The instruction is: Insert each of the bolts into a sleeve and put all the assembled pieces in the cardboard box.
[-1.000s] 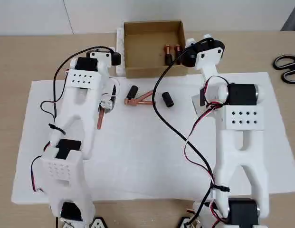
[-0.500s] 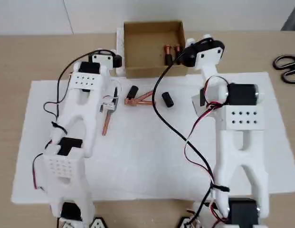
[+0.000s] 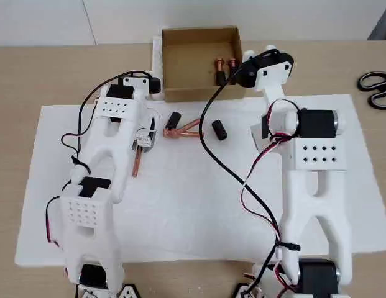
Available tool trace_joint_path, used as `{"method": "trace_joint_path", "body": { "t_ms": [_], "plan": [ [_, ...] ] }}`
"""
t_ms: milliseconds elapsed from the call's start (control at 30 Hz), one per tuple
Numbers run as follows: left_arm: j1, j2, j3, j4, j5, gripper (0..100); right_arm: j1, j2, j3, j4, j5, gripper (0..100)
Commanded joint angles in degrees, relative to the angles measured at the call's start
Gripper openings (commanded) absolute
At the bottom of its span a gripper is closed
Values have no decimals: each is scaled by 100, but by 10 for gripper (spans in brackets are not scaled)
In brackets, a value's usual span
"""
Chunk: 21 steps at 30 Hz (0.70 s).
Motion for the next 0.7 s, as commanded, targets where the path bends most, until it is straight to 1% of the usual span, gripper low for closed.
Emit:
{"method": "trace_joint_path", "body": {
  "t_ms": [0, 200, 333, 667],
  "plan": [
    [9, -70, -40, -88, 18, 84, 40, -268, -35, -66, -70, 4],
    [9, -70, -22, -88, 18, 73, 31, -259, -35, -66, -70, 4],
    [9, -70, -22, -88, 18, 4, 31, -259, -35, -66, -70, 4],
    [18, -167, -119, -26, 18, 8, 22, -277, -44, -66, -79, 4]
  ]
}}
